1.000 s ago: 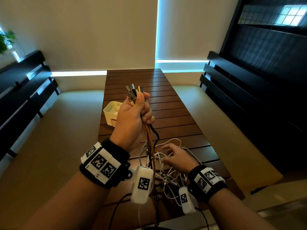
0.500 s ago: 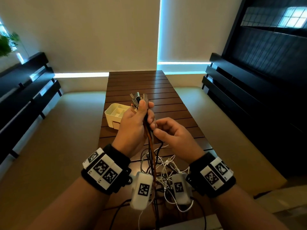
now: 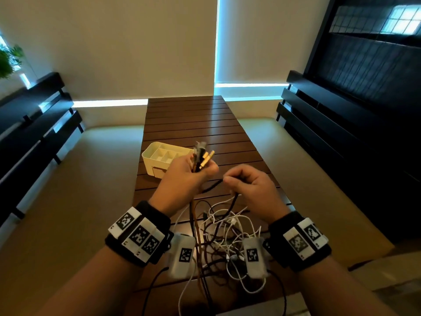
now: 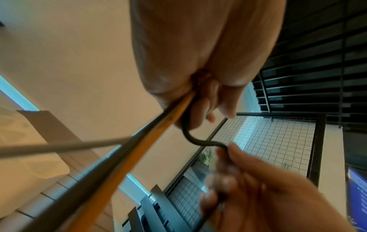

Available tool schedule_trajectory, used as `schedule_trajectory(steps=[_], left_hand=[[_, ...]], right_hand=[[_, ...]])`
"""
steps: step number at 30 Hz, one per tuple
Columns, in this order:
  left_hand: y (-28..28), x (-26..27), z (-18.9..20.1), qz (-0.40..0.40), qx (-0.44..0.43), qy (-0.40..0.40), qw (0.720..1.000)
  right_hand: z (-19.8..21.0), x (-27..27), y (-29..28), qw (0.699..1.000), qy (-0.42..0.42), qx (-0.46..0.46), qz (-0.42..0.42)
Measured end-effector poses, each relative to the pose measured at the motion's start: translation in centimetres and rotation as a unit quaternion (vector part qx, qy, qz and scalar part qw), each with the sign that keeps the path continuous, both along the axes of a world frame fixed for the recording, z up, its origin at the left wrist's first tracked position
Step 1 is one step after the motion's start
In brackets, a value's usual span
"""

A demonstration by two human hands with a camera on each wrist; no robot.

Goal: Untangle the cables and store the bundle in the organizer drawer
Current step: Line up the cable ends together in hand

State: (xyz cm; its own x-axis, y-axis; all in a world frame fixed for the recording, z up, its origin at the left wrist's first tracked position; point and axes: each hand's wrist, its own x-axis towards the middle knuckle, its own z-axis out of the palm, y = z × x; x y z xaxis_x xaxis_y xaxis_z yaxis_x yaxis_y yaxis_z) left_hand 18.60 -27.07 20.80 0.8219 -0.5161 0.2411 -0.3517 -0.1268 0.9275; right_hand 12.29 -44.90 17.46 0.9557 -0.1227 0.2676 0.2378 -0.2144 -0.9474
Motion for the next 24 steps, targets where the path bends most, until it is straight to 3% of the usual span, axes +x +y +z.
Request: schedule_trajectory(steps=[9, 20, 24], left_hand=[[-0.5, 0.2, 0.6, -0.092, 0.072, 0.036, 0.993], [0.2, 0.5, 1.1, -0.131, 0.13, 0.032, 0.982], [0.3, 0.4, 1.5, -0.124, 0.115, 0.03, 0.985]], right_hand=[[1.2, 0.6, -0.5, 0.998, -0.038, 0.046, 0.014], [0.7, 0.2, -0.6, 0.998, -0.028, 0.052, 0.032], [0.4, 0.3, -0.9, 0.998, -0.022, 0.056, 0.034]])
